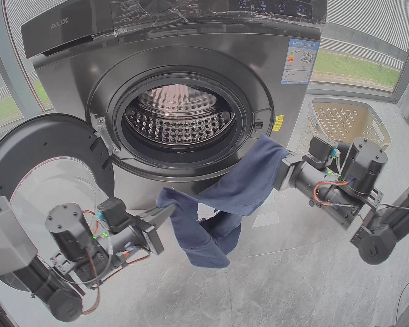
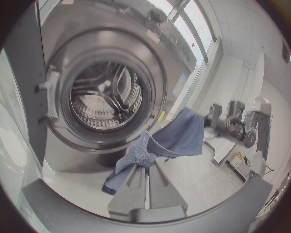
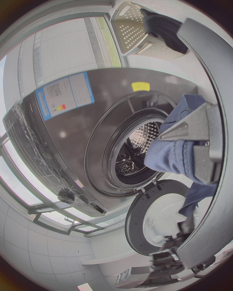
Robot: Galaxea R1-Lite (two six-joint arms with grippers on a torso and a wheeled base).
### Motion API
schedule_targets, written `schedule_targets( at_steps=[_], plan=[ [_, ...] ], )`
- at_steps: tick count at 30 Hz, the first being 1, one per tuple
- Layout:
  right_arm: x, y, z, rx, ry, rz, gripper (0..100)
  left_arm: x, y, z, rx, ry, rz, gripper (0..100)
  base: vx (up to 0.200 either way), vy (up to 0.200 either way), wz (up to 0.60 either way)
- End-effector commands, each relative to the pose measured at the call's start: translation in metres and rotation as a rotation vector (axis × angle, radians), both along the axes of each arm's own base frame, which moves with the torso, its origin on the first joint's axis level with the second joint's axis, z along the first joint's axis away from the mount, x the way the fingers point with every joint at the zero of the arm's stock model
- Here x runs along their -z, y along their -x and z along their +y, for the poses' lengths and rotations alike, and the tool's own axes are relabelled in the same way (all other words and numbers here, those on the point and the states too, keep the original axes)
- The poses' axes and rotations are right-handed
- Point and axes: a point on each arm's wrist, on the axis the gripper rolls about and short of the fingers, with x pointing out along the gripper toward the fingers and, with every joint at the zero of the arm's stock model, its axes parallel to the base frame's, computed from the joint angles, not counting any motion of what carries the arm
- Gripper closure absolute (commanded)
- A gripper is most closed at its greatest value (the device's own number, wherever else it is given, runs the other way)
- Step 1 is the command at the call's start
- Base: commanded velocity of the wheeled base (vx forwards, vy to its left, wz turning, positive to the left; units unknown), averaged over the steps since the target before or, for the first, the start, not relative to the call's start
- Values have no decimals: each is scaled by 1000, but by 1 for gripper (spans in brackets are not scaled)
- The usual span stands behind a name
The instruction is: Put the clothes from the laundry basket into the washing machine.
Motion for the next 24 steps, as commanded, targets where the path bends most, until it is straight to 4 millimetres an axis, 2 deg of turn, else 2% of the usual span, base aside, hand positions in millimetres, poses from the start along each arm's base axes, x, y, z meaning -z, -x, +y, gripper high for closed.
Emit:
schedule_targets(
  at_steps=[1,7,12,19,24],
  plan=[
    [-2,27,-31,8,8,18,100,-49,17,39,-61,90,-159,100,0,0,0],
    [3,28,-34,18,24,33,100,-68,3,49,-119,157,-212,100,0,0,0],
    [2,31,-38,30,32,15,100,-79,8,52,-119,182,-247,100,0,0,0],
    [-9,40,-42,31,32,-36,100,-82,9,52,-125,187,-257,100,0,0,0],
    [1,43,-46,38,59,5,100,-86,9,51,-121,195,-276,100,0,0,0]
  ],
)
